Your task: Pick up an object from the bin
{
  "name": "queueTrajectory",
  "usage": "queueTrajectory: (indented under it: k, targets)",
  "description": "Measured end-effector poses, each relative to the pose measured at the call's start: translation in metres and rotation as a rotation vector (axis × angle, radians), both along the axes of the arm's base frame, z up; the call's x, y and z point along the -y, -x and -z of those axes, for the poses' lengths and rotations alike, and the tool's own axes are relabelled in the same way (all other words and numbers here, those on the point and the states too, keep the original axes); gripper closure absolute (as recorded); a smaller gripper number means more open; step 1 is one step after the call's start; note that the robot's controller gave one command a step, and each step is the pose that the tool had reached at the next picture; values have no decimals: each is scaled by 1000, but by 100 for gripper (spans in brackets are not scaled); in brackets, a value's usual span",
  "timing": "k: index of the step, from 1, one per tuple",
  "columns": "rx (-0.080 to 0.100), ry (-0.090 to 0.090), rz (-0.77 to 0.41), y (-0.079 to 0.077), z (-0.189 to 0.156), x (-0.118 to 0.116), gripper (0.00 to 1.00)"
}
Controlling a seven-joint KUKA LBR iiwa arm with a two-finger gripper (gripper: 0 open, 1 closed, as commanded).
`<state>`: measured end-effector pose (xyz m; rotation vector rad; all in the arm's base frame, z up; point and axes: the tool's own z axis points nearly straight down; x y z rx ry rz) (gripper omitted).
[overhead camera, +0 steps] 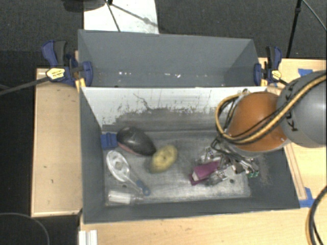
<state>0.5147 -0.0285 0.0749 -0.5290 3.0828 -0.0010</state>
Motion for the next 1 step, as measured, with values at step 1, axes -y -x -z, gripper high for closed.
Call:
queueTrajectory:
  k: [1]
  targets:
    - [-4, 1, 8, 0, -145, -19, 100]
